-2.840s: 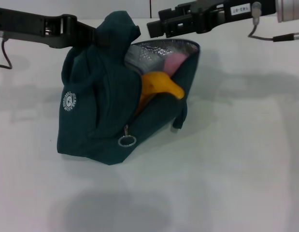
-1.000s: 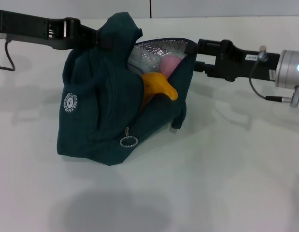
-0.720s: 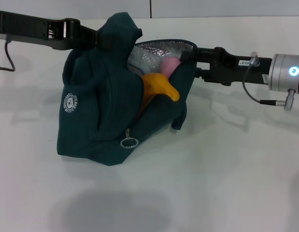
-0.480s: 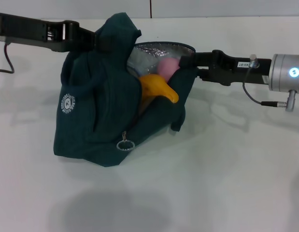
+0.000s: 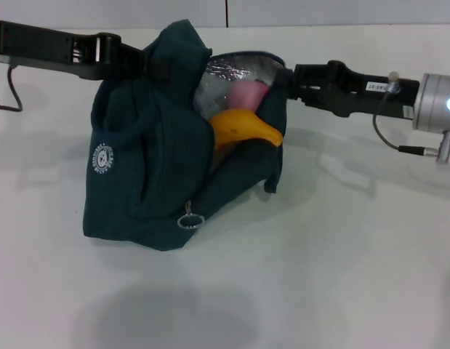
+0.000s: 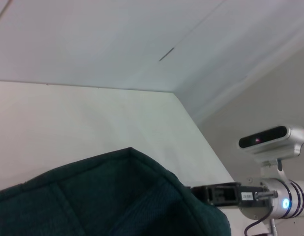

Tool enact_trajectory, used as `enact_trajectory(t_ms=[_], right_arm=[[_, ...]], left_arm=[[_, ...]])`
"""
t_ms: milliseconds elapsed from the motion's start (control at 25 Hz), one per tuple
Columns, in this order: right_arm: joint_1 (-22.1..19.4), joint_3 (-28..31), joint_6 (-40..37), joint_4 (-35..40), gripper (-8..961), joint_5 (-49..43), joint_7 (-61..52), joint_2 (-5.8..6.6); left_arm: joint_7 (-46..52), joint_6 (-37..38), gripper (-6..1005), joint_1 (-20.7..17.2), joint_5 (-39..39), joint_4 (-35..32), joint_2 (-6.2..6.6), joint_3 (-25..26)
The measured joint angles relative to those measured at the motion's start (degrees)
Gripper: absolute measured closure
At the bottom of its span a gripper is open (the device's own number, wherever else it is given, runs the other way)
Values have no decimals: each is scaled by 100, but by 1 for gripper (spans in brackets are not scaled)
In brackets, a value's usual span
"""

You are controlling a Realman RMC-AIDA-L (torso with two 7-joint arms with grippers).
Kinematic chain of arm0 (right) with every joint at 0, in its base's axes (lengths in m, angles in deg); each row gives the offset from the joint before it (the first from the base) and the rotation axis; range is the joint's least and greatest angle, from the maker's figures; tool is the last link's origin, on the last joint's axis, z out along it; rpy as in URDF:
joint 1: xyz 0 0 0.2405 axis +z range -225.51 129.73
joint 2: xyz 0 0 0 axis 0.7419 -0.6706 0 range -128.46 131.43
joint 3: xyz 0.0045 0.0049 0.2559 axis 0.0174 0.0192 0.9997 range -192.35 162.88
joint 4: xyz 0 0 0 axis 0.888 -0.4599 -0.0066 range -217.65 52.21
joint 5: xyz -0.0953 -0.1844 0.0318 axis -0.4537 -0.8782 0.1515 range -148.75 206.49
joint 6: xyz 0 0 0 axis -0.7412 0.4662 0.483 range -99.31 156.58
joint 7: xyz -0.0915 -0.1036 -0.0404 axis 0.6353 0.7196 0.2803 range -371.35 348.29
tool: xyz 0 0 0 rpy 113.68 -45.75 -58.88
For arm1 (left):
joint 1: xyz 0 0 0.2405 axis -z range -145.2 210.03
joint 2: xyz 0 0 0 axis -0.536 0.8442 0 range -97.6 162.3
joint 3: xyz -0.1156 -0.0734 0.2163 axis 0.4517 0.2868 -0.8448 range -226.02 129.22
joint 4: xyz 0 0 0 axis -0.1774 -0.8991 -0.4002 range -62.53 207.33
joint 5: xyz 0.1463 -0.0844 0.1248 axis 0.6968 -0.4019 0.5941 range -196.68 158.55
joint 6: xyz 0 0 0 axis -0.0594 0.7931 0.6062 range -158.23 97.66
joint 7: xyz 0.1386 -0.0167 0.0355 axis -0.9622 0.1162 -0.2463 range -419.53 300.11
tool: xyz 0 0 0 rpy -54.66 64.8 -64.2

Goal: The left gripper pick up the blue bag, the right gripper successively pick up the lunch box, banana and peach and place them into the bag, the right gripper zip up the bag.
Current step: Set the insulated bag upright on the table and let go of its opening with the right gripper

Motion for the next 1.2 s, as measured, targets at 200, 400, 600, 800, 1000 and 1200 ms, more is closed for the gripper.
enact_trajectory(t_ms=[200, 400, 600, 800, 1000, 1200], right_arm=[[-208, 30, -370, 270, 575, 344, 123, 22], [-352, 22, -523, 559, 770, 448, 85, 62], [-477, 20, -523, 448, 954, 412, 53, 99], [-651, 61, -473, 370, 877, 511, 94, 72], [-576, 70, -343, 97, 786, 608, 69, 49], [-223, 55, -46, -472, 693, 681, 55, 1]], left_arm=[[-3, 91, 924, 5, -22, 0, 0, 0], [-10, 161, 923, 2, -63, 0, -2, -4], [-6, 144, 923, -10, -44, 0, -2, 14], [-5, 140, 922, -20, -45, 0, -3, 13], [-16, 139, 922, -25, -70, 0, -12, 10], [-20, 139, 921, -5, -77, 0, -17, -7]])
